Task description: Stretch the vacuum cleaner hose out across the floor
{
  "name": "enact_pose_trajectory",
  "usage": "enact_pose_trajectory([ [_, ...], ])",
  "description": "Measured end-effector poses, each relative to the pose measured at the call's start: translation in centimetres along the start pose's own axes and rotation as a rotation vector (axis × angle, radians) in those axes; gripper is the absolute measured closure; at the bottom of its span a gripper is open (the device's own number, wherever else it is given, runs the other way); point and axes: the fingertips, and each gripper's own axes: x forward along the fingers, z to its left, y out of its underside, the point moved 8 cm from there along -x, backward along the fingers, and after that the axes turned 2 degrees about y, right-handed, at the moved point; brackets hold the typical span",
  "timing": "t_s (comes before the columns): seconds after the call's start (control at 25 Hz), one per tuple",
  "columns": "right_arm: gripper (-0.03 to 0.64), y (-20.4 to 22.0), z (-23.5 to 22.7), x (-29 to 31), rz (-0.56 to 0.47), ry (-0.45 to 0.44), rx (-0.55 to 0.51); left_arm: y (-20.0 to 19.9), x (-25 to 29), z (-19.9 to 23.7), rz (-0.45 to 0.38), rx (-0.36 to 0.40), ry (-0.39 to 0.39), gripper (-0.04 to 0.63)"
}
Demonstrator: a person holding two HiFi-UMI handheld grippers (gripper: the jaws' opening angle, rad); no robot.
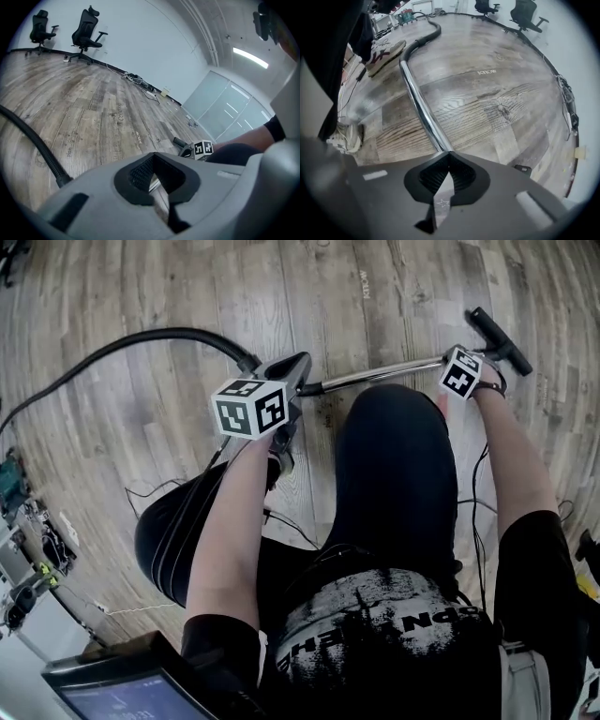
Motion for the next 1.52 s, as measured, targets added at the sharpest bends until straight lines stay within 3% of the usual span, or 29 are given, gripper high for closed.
enact_pose_trajectory([
  [0.24,0.611,-3.8,0.9,-6.6,-0.094,-0.125,0.152,-5.4,-1.1,0.1,0.080,0.200,0.032,0.594],
  [0.32,0.611,-6.2,1.4,-11.3,-0.184,-0.167,0.219,-8.3,-3.4,-1.0,0.099,0.273,0.049,0.594],
  [0.4,0.611,-9.0,1.3,-17.5,-0.307,-0.193,0.288,-11.2,-6.7,-2.6,0.086,0.289,0.065,0.594],
  [0.56,0.611,-15.6,1.0,-31.2,-0.555,-0.221,0.373,-16.2,-14.8,-6.1,0.031,0.261,0.060,0.595],
  [0.84,0.611,-24.2,1.2,-54.2,-0.848,-0.249,0.330,-25.5,-30.1,-14.3,-0.180,0.199,0.062,0.595],
  [1.12,0.611,-29.2,1.3,-71.8,-1.111,-0.240,0.337,-34.6,-42.1,-20.5,-0.268,0.376,0.066,0.594],
  [1.36,0.611,-34.0,0.4,-83.5,-1.354,-0.147,0.338,-44.2,-48.8,-22.7,-0.371,0.495,0.139,0.595],
  [1.52,0.611,-34.5,1.5,-88.5,-1.468,-0.096,0.384,-47.2,-52.1,-25.2,-0.407,0.560,0.201,0.595],
])
